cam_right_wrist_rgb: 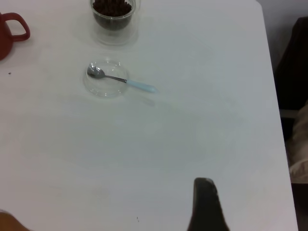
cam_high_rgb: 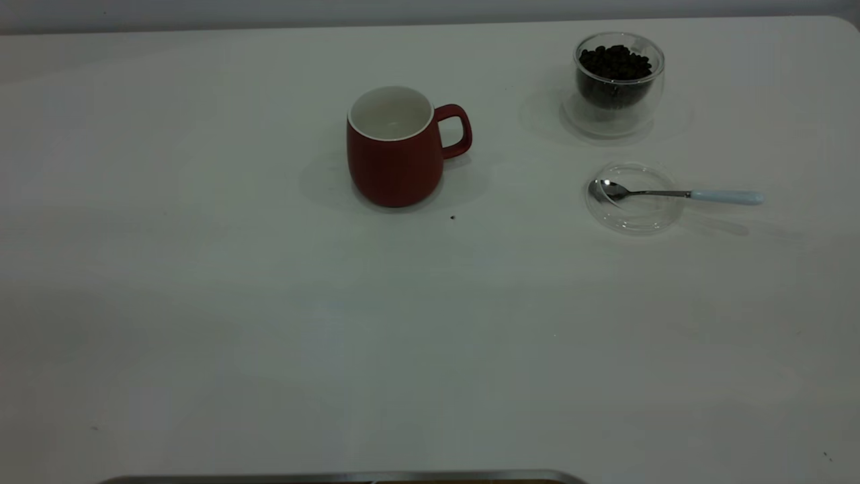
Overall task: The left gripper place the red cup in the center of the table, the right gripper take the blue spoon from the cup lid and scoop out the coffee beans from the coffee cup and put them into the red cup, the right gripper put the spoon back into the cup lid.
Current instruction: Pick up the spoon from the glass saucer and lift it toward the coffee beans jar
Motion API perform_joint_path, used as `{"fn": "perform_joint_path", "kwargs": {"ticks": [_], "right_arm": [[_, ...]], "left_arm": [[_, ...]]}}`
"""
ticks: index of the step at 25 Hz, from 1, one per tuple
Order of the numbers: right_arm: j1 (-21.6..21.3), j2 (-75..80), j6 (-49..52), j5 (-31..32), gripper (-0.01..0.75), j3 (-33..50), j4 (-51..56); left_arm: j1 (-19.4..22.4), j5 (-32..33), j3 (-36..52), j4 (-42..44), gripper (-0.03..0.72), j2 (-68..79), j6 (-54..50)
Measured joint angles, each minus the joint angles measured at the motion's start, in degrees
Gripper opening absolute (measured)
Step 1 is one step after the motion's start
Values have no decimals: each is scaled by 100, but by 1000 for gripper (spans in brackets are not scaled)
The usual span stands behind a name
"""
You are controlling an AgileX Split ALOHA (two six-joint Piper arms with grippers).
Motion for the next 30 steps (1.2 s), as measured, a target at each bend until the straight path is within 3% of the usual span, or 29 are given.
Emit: {"fn": "perform_joint_path", "kwargs": {"ticks": [9,30], "right_arm": [[0,0,0,0,547,0,0],[0,0,0,0,547,0,0]], "left_arm": [[0,130,0,-5,516,-1717,-18],[0,153,0,-11,516,-1743,-36]]}}
